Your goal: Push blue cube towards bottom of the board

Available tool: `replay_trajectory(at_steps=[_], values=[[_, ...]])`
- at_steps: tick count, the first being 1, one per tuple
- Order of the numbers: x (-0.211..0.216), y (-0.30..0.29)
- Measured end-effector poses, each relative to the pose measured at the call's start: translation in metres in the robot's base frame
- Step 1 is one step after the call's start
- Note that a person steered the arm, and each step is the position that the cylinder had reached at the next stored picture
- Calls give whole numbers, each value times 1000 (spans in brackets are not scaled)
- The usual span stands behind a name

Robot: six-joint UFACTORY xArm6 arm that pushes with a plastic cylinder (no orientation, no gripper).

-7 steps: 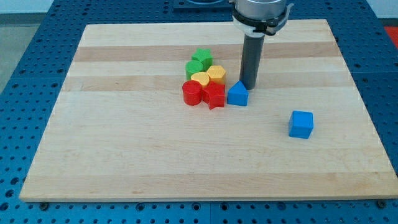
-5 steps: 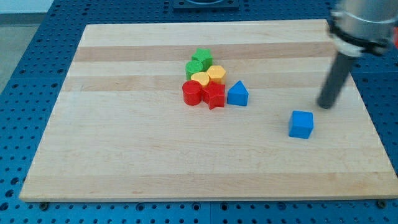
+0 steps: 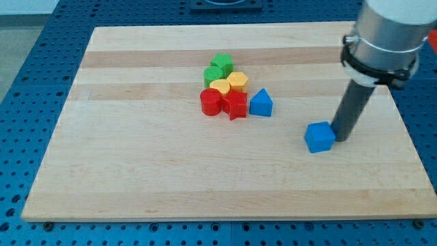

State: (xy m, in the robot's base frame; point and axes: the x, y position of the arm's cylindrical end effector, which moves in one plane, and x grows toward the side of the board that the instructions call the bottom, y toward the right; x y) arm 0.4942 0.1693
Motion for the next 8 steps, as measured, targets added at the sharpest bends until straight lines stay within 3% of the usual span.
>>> replay_trajectory(at_steps=[5,6,7,8], values=[[0,-148],[12,-137],[59,-99],[54,-99]])
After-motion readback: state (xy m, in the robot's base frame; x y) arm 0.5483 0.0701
